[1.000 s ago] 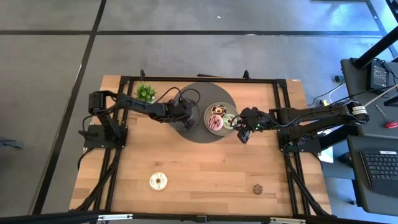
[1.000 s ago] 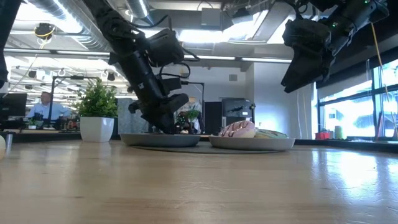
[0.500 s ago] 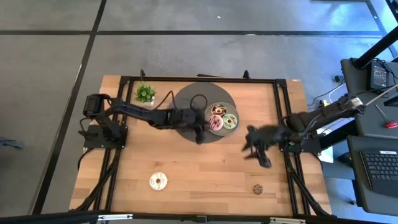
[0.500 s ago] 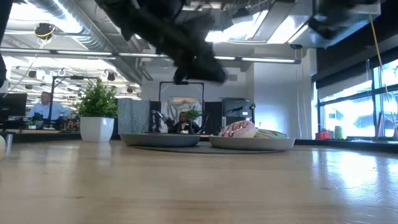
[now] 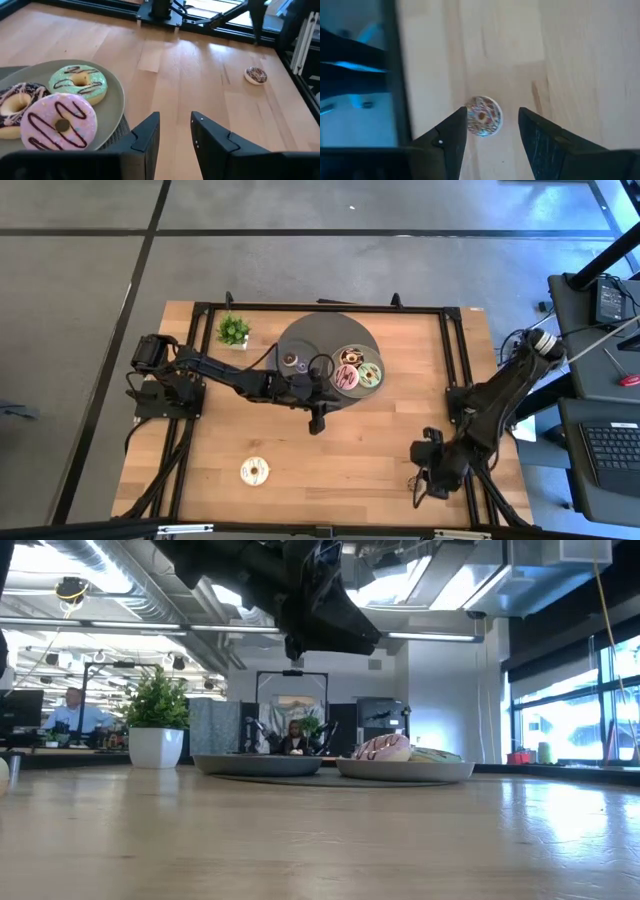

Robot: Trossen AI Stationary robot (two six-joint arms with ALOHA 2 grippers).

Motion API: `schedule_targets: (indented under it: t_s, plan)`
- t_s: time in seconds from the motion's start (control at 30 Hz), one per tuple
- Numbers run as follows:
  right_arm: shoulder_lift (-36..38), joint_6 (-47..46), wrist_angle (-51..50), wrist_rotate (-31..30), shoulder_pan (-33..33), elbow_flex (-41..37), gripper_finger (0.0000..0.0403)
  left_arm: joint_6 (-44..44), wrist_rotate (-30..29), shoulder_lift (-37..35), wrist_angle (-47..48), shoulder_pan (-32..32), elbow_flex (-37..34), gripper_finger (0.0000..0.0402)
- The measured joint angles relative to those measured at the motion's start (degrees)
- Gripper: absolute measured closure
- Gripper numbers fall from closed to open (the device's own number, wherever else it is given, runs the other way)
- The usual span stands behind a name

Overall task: Pick & Place donuts
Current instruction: Put the small brown donut on the dark gray plate

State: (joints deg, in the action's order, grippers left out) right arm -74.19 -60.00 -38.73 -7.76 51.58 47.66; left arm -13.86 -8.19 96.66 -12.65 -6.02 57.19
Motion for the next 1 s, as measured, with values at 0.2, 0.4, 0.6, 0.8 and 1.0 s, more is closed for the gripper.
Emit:
schedule_targets:
  t_s: [0.2,0.4,0.6,0.8,1.0]
  plan:
    - [-8.90,-3.05,3.22,2.85,2.01,0.00,0.0224,-0.25,-0.04,0.02,0.00,0.00,-0.01,0.0299]
    - [-14.85,-4.02,6.46,4.84,2.00,0.00,0.0224,-0.33,-0.04,0.02,0.09,0.00,0.00,0.0295]
    - [-17.53,-4.46,6.41,5.25,2.00,0.00,0.0236,-0.34,-0.04,0.04,0.07,0.00,-0.02,0.0293]
    - [-18.06,-4.40,6.33,5.49,1.98,0.00,0.0288,-0.38,-0.05,0.04,0.07,0.00,-0.02,0.0296]
    - [-17.66,-4.31,6.21,6.19,1.81,0.00,0.0350,-3.21,0.17,0.07,-0.93,0.00,-0.02,0.0295]
